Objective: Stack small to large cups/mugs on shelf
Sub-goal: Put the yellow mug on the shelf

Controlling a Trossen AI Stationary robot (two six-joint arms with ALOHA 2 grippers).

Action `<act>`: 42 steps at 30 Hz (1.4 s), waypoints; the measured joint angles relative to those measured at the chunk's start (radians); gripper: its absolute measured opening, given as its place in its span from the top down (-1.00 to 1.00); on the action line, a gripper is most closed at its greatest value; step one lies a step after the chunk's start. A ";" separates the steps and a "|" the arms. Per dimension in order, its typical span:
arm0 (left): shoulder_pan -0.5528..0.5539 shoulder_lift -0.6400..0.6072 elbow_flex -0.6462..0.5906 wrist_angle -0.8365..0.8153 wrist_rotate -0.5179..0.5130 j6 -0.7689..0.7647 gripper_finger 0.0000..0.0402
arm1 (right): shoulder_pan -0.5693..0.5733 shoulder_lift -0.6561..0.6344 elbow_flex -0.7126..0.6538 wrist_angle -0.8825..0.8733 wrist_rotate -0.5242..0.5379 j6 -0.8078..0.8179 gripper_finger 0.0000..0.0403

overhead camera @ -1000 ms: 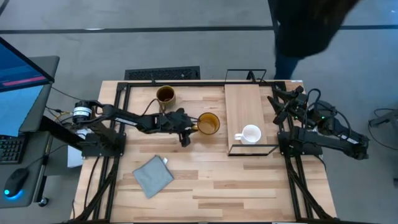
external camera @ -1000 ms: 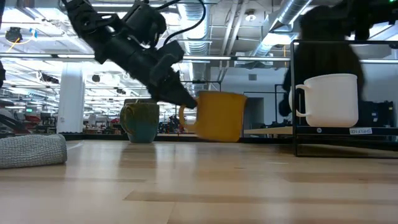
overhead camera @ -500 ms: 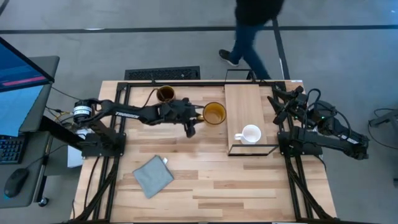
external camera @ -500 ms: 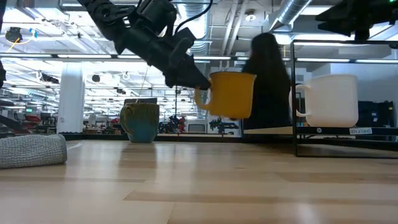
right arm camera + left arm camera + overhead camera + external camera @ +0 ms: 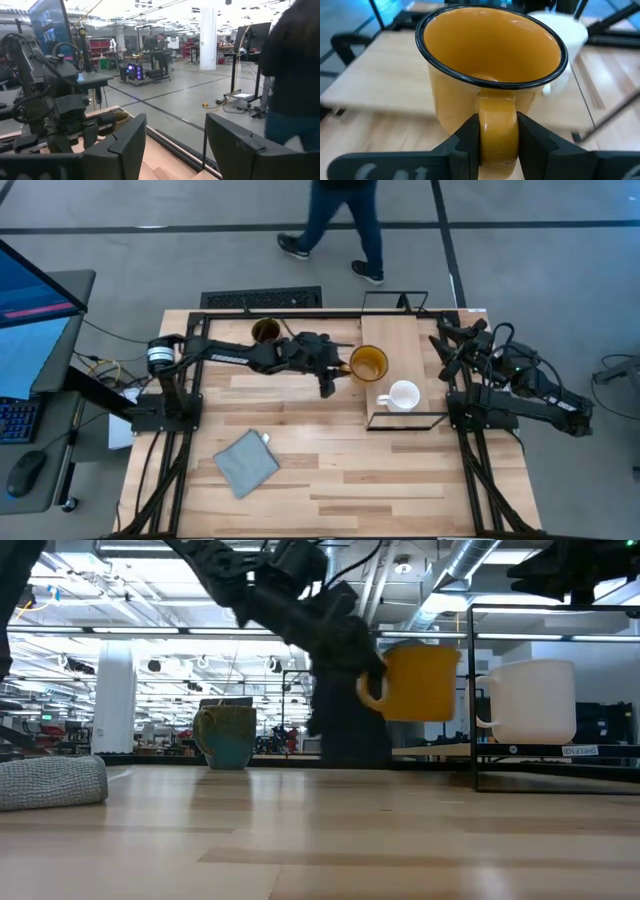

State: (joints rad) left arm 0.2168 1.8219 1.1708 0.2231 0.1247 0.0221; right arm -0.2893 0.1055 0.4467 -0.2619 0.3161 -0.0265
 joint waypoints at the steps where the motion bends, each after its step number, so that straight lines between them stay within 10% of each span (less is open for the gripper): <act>1: 0.003 0.014 0.022 -0.001 0.001 0.000 0.59 | 0.000 0.000 0.000 0.000 0.000 0.000 -0.12; 22: 0.030 0.307 0.361 -0.097 0.101 0.028 0.59 | 0.000 0.000 0.000 0.000 0.000 0.000 -0.12; 42: 0.058 0.310 0.368 -0.089 0.107 0.098 0.59 | 0.000 0.000 0.000 0.000 0.000 -0.001 -0.12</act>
State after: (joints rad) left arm 0.2749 2.1315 1.5391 0.1337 0.2321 0.1198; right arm -0.2897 0.1051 0.4467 -0.2615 0.3157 -0.0279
